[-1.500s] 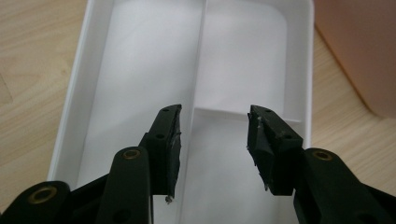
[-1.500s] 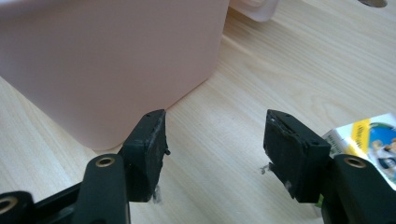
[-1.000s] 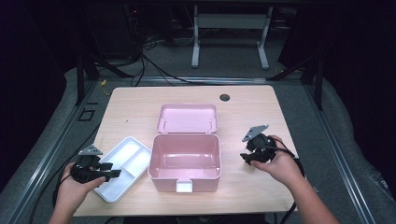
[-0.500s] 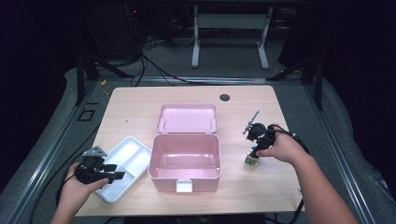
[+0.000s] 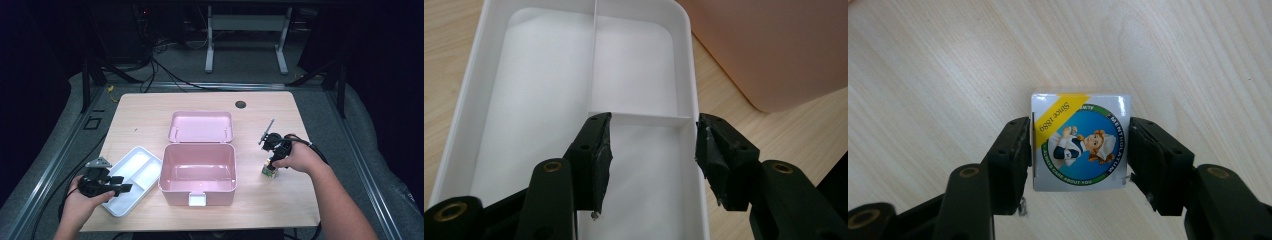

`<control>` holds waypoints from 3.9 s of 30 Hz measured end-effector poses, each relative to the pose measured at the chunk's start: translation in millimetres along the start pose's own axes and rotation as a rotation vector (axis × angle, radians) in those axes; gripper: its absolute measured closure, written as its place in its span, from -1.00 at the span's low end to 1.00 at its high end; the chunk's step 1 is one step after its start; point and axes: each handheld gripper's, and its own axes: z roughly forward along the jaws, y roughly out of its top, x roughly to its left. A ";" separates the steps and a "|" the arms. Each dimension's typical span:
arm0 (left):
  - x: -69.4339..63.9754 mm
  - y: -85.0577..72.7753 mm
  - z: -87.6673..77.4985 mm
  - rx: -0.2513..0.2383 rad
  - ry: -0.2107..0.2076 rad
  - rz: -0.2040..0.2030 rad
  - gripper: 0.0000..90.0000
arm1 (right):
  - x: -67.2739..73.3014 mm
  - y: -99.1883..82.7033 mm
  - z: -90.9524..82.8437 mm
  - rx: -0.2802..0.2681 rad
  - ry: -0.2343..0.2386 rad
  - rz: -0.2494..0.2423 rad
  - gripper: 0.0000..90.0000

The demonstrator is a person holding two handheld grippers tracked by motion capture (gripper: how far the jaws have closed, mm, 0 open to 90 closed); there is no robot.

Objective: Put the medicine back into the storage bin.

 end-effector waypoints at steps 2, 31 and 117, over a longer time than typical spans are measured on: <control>-0.3 0.0 0.2 0.001 0.000 0.001 0.07 | -0.3 -0.5 1.1 -0.008 -0.010 0.002 -0.03; 2.7 -2.7 1.6 0.004 -0.004 -0.016 0.08 | 12.3 11.2 -48.8 -0.012 -0.015 -0.080 0.05; 5.7 -5.6 2.2 0.021 -0.013 -0.019 0.08 | 135.8 125.3 -21.1 -0.022 0.022 -0.537 0.04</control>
